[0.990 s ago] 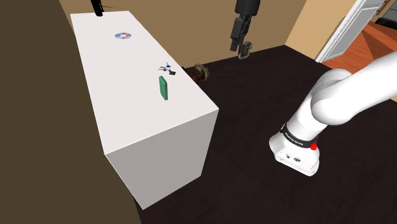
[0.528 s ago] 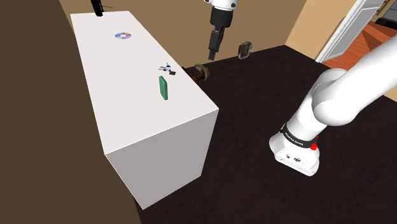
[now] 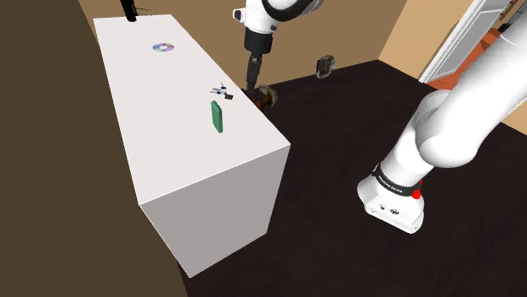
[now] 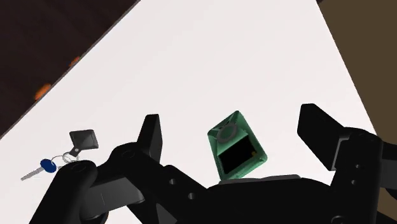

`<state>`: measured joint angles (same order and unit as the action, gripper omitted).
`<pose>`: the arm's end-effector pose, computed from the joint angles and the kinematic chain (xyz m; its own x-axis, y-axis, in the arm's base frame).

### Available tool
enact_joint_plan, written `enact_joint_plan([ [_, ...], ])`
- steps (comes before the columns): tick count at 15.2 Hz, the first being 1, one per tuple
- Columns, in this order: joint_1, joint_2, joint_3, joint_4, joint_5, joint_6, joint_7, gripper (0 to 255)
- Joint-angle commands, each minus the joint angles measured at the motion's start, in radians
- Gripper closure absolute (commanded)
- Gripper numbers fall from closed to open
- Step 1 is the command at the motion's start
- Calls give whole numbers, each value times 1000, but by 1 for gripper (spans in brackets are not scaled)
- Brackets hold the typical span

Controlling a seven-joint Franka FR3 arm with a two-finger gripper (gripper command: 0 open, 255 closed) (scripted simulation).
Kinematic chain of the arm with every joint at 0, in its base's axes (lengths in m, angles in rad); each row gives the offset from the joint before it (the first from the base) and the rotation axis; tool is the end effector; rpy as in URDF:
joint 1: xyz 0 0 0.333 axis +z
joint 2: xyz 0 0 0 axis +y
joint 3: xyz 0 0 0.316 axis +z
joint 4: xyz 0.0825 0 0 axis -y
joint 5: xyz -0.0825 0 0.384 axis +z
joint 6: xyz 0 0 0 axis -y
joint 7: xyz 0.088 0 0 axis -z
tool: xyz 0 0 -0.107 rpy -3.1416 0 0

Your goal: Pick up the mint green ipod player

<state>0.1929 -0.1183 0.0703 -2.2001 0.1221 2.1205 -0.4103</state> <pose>0.4930 0.1392 0.4373 0.8183 0.5703 0.0717 0.5745 -0.8150 -0.0757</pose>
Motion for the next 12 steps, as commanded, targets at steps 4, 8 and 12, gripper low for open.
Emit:
enact_joint_plan([
  [4,34,158,33,105,-21,88,-57,0],
  [8,64,279,61,200,-51,142,-90,0],
  [12,73,324,67,216,-62,178,-98,0],
])
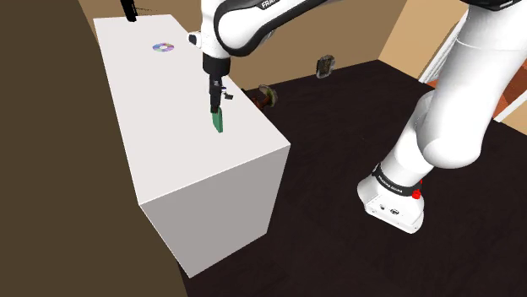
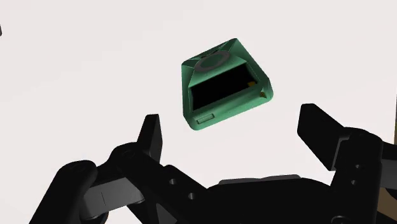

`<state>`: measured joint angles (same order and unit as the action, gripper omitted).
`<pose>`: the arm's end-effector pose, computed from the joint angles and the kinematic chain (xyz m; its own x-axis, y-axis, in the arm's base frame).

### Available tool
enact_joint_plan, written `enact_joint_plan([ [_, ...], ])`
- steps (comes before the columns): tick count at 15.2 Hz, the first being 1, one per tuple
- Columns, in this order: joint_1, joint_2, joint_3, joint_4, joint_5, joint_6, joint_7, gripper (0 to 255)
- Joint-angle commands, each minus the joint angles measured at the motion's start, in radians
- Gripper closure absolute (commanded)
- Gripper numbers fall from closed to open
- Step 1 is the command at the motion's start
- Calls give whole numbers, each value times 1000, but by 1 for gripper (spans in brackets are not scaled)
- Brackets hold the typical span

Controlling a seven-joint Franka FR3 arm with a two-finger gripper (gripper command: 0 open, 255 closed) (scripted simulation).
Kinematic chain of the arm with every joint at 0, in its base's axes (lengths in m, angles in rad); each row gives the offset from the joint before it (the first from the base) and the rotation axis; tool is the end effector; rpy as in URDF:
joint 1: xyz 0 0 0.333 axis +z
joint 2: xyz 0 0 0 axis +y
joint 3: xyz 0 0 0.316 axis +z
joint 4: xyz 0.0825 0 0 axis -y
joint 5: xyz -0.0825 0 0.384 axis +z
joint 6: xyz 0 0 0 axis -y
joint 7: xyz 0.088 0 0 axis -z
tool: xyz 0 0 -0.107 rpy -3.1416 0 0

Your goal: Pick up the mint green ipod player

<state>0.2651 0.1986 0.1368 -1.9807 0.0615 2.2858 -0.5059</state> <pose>0.5567 0.2351 0.3788 0.6433 0.7545 0.1302 0.7622 -0.6471 -0.0163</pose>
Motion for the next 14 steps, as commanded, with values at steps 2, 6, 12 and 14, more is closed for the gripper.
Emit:
enact_joint_plan([
  [2,1,21,0,-15,-2,37,-3,0],
  [6,2,46,0,-32,-4,79,-4,0],
  [12,2,45,0,-32,-4,78,-5,255],
  [14,2,45,-1,-32,-4,78,-5,255],
])
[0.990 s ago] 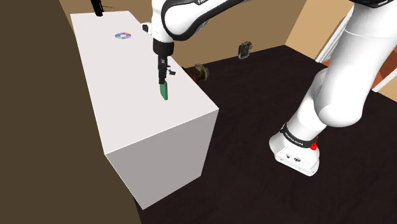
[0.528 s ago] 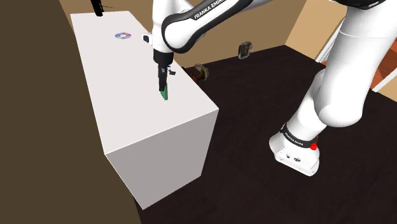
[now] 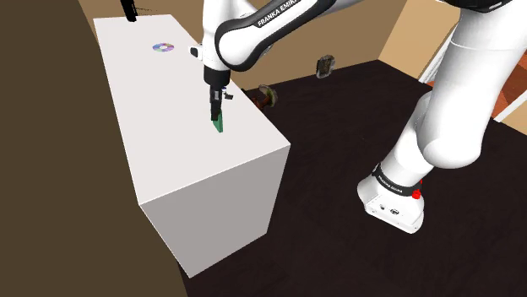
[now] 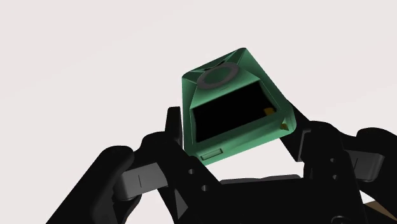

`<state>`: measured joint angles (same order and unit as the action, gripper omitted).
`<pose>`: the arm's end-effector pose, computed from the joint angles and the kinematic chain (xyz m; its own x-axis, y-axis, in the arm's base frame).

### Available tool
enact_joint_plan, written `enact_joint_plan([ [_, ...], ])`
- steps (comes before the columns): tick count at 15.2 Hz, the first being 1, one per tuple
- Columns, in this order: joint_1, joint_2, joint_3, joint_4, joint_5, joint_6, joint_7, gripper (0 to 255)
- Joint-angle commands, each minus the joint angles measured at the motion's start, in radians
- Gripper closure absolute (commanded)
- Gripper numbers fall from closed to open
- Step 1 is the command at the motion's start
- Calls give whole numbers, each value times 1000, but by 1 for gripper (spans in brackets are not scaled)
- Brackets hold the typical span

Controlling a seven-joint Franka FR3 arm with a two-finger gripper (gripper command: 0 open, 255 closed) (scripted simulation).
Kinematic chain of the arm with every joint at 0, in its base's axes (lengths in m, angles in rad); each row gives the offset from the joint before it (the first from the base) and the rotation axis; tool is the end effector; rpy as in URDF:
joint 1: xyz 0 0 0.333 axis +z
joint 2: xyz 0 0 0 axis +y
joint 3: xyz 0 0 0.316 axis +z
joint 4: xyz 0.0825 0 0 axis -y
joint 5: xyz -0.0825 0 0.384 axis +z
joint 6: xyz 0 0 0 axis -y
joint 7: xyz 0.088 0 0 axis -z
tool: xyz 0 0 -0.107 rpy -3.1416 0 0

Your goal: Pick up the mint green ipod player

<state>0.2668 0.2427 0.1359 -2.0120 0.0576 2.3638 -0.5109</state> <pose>0.5573 0.2351 0.3458 0.6406 0.7564 0.1326 0.7642 -0.6448 -0.0142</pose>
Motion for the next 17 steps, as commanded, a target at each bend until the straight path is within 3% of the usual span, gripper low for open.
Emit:
enact_joint_plan([
  [1,0,1,0,-1,0,0,0,255],
  [17,-3,-85,2,83,6,-168,6,255],
])
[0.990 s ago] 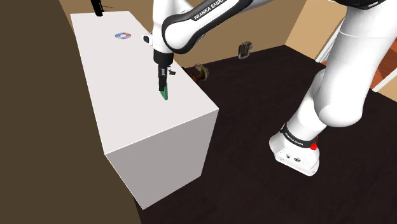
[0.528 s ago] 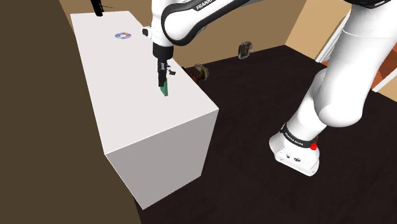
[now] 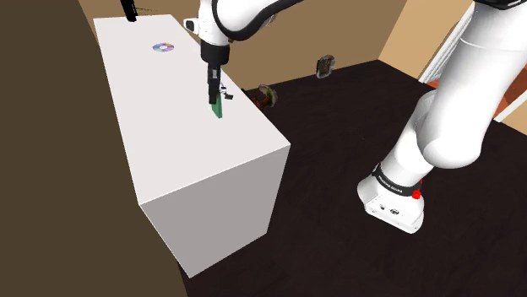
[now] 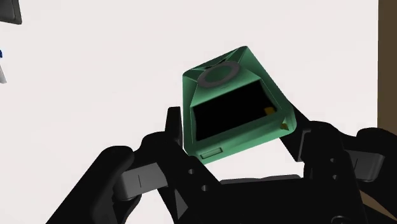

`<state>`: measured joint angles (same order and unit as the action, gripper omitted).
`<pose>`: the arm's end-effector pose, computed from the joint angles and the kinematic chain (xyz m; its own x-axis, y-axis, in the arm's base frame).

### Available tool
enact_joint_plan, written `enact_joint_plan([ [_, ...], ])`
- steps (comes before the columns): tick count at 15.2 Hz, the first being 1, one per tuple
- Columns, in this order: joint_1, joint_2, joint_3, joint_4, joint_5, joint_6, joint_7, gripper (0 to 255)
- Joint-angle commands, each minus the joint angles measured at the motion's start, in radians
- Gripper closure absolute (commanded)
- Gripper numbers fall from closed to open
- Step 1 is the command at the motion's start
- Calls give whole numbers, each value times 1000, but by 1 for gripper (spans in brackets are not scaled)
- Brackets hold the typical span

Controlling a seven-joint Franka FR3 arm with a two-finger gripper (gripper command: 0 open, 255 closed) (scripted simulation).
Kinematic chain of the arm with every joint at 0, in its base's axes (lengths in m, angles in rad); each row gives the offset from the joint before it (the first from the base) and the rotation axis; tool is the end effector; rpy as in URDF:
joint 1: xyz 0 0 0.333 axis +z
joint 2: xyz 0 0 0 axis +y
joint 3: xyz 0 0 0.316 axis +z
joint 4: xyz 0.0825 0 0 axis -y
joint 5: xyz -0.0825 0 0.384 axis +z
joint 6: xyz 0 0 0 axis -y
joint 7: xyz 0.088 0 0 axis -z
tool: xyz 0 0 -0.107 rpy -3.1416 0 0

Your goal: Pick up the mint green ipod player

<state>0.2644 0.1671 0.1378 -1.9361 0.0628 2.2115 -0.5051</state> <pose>0.5576 0.2363 0.4112 0.6405 0.7566 0.1315 0.7645 -0.6445 -0.0152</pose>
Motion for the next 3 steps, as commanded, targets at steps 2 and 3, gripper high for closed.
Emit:
enact_joint_plan([
  [2,-1,-15,0,16,1,-30,1,255],
  [3,-1,-15,0,16,1,-31,1,255],
])
